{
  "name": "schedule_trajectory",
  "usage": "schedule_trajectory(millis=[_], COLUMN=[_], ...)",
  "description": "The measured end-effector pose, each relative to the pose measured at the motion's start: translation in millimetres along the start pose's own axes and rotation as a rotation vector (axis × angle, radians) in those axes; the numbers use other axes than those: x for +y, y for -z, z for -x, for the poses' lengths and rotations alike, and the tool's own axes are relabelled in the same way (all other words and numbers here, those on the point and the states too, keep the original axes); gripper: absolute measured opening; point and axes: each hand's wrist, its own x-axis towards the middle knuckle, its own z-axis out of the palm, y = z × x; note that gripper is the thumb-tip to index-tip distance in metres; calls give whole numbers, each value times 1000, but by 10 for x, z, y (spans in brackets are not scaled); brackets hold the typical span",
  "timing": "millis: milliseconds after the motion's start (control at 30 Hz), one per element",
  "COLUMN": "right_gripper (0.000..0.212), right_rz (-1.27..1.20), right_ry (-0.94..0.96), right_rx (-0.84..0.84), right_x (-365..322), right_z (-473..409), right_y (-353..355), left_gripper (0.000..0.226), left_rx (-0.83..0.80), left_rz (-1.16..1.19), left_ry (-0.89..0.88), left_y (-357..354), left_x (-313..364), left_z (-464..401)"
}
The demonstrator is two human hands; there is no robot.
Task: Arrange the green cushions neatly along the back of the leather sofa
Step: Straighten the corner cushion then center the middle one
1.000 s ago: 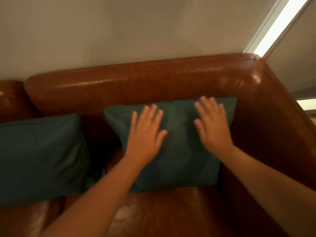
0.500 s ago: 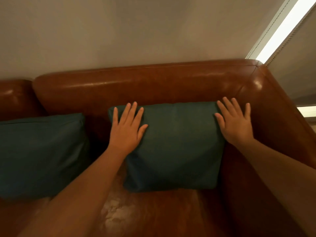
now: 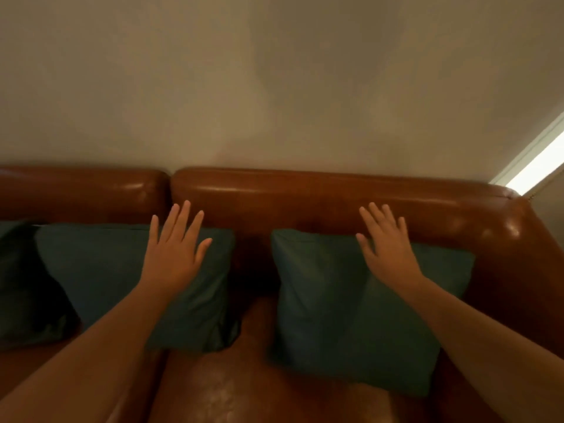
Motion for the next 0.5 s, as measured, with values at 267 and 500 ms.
schedule_trajectory(millis=[267,500], right_gripper=[54,55], right_rz=[-121,1], right_ry=[181,213], right_rx=[-84,-157], right_x=[-1897,-3005], right_z=[-30,188], right_y=[-636,-1322], left_gripper=[71,71], left_rx=[-82,-164], left_rz=[1,-6], left_ry=[-7,-3], left_y=[-46,-498], left_x=[-1386,-2367], left_z=[278,603])
